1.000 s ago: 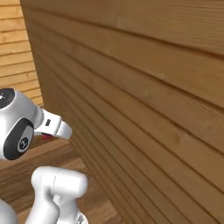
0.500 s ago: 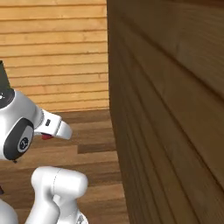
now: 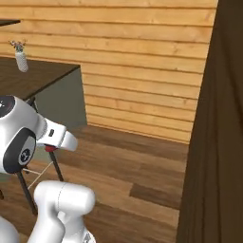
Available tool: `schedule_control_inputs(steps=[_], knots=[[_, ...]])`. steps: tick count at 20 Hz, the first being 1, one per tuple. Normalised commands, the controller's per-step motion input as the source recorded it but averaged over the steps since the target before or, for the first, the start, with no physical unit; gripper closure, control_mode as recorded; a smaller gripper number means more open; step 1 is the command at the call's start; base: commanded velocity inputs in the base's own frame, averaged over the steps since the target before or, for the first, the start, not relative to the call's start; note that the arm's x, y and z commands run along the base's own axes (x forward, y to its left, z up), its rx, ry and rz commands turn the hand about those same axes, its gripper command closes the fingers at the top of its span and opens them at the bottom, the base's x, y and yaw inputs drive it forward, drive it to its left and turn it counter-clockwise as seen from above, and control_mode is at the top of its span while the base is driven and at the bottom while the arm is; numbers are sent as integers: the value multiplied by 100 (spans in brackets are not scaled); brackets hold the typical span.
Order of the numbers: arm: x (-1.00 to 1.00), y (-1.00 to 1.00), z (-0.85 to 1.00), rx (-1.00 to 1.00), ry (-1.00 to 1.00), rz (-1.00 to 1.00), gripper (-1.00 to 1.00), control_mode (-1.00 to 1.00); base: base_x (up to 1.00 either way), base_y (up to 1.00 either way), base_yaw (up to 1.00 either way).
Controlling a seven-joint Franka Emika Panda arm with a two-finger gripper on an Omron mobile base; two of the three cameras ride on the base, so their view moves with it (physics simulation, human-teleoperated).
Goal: Take the strawberry from the fridge and place it on top of the pancake, located on the dining counter.
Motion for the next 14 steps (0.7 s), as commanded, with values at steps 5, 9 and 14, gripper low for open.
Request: schedule_control_inputs(steps=[5,9,14], knots=[[0,0,0,0,0,0,100,100,99,2,69],[0,0,0,0,0,0,100,100,76,3,80],[0,0,0,0,0,0,100,100,54,0,91]])
